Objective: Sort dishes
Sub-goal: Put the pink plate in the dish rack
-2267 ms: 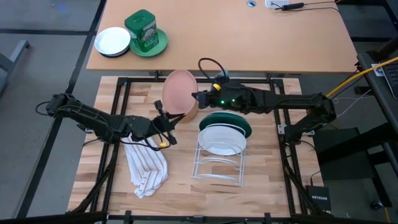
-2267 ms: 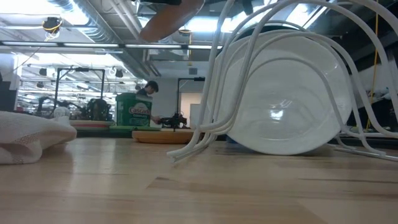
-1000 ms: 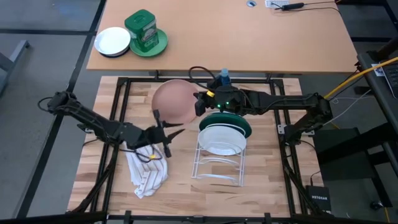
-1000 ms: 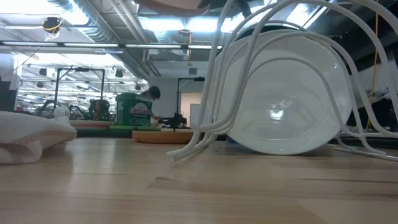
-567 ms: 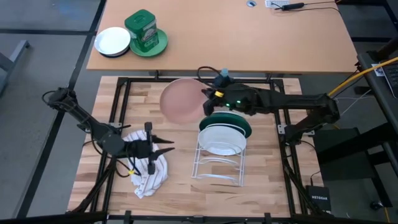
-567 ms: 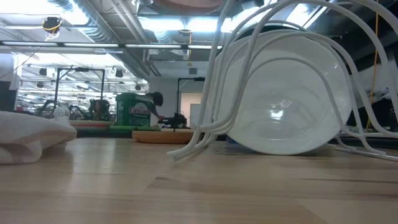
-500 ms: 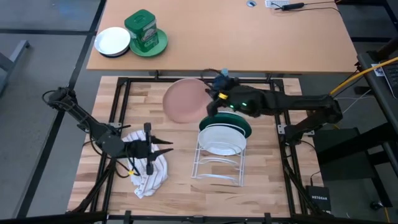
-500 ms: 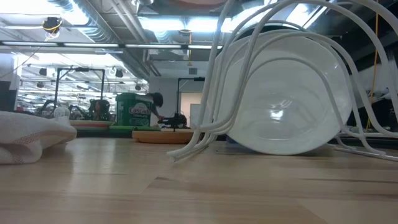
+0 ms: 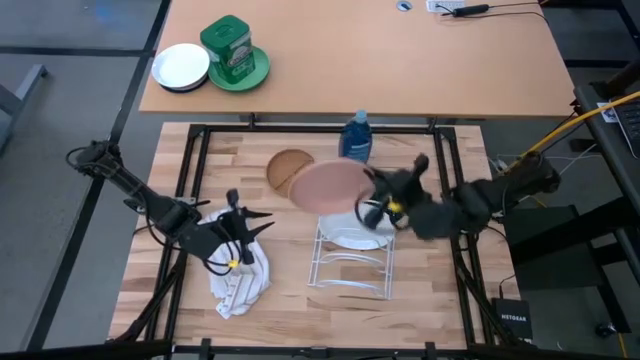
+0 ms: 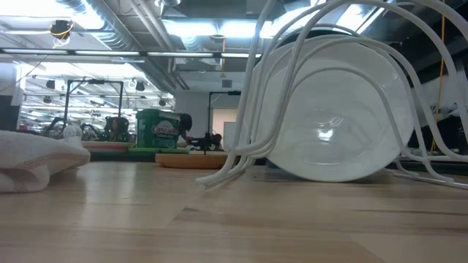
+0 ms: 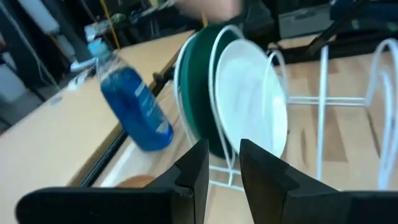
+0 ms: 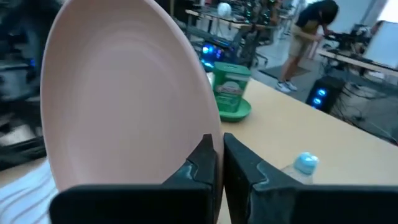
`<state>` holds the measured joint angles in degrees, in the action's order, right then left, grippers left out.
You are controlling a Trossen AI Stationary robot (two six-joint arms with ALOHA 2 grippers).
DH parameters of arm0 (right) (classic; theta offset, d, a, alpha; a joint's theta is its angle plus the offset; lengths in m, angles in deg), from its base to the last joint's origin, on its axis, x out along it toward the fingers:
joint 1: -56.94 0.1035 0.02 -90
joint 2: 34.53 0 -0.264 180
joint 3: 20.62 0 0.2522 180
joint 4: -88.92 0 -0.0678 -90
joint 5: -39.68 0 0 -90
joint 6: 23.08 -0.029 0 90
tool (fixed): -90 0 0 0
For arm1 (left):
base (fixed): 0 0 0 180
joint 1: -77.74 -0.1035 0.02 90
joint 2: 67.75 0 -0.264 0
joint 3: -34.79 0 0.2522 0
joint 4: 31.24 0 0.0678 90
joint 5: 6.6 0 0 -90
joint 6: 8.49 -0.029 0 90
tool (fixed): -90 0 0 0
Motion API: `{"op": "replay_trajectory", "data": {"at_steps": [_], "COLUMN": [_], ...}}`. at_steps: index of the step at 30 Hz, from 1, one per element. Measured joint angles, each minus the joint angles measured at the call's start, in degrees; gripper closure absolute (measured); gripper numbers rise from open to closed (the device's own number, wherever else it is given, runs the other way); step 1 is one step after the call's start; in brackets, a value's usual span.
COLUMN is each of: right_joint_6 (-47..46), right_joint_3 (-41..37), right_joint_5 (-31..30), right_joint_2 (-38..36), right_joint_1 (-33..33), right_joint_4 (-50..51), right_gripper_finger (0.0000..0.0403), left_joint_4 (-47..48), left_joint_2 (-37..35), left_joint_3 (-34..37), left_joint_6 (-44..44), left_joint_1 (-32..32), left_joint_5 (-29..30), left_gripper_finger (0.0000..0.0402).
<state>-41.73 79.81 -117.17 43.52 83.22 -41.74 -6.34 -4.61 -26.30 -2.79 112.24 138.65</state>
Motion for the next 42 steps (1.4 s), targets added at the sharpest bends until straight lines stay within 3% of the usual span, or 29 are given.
{"op": "replay_trajectory", "data": {"at_steps": [12,15,26,42], "right_joint_6": [-1.05,-6.9,-32.29,-51.3], "right_joint_3": [0.0,-0.02,-0.07,-0.09], "right_joint_5": [-10.91,-12.48,-13.1,-9.36], "right_joint_2": [5.42,7.5,10.76,13.5], "right_joint_1": [15.52,17.22,18.76,18.17], "right_joint_4": [2.5,5.81,22.76,39.14], "right_gripper_finger": [0.0388,0.0388,0.0388,0.0388], "left_joint_4": [1.81,1.78,1.76,1.79], "left_joint_2": [0.0,0.0,0.0,0.0], "left_joint_3": [0.0,0.0,0.0,0.0], "left_joint_6": [6.18,6.29,6.29,5.92], "left_joint_1": [-2.05,-2.05,-2.05,-2.05], "left_joint_5": [-0.03,-0.03,-0.07,-0.1], "left_gripper_finger": [0.032,0.032,0.032,0.032]}}
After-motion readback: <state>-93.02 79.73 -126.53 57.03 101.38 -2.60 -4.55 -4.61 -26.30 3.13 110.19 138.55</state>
